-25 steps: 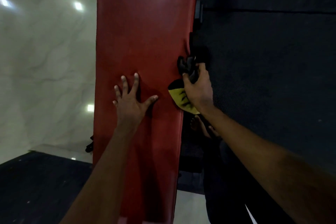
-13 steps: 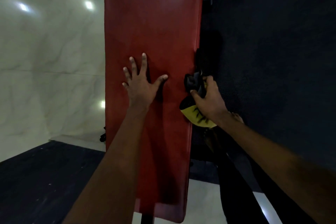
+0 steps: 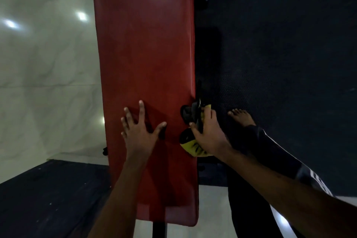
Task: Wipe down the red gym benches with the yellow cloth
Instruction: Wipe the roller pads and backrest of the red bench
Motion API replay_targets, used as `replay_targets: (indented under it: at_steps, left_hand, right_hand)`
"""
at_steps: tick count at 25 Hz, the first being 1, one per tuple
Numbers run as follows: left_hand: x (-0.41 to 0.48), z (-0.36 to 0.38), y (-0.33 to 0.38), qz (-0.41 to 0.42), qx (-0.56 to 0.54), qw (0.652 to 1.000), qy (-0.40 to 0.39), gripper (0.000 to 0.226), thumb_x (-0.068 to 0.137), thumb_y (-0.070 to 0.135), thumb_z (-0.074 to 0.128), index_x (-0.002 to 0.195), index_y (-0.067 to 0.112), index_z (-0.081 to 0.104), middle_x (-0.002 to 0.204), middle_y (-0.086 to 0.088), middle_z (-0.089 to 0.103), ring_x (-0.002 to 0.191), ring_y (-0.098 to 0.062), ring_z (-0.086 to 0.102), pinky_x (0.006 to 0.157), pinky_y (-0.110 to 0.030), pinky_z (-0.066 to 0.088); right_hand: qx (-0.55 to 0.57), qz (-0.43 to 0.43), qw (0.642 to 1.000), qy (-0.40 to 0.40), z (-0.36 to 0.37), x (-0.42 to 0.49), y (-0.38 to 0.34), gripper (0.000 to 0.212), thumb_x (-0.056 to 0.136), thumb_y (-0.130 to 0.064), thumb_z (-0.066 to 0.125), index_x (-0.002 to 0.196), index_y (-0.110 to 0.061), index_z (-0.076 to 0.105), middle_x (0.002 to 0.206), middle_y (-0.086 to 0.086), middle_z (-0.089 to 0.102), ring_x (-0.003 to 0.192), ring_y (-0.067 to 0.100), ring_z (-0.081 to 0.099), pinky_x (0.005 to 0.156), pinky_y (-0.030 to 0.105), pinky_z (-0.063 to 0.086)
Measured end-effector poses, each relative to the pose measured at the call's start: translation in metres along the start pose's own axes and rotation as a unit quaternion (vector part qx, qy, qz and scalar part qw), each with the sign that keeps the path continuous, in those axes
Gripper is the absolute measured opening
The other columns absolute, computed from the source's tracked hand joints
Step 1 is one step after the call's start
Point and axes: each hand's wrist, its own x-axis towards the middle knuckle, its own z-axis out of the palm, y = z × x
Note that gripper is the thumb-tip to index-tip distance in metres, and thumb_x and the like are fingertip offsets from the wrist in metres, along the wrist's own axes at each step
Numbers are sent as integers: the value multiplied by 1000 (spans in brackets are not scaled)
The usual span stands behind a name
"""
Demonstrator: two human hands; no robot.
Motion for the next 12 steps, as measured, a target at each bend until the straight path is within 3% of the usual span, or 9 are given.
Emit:
replay_targets:
  at_steps: [3,7,10,12]
  left_hand:
    - [-18,11,-11,-19,-4,1000,-24,114,72,84,55,152,52,-20,165,-10,-26,152,-39,-15,117,-70,11]
    - [-30,20,-20,-17,27,997,-72,130,63,88,59,148,48,-31,161,-11,-34,151,-40,-20,116,-71,11]
    - [-28,22,-18,-17,16,997,-75,132,61,87,61,149,49,-30,162,-11,-33,151,-41,-20,116,-72,12]
    - [-27,23,-17,-20,4,998,-65,131,60,87,61,150,50,-26,163,-10,-31,151,-41,-19,115,-72,12]
  right_hand:
    - [44,17,999,26,-15,20,-20,60,97,-30,63,147,-12,34,142,7,41,127,20,48,100,25,40]
    - [60,18,994,93,-21,50,-45,47,95,-34,64,132,-15,43,131,5,47,104,18,56,80,32,47]
    - [56,15,996,68,-9,30,-27,62,97,-36,62,147,-14,32,139,5,42,112,18,55,89,36,52]
    - [56,32,998,28,1,5,-10,73,100,-36,59,156,-13,19,147,5,36,127,19,48,97,23,41]
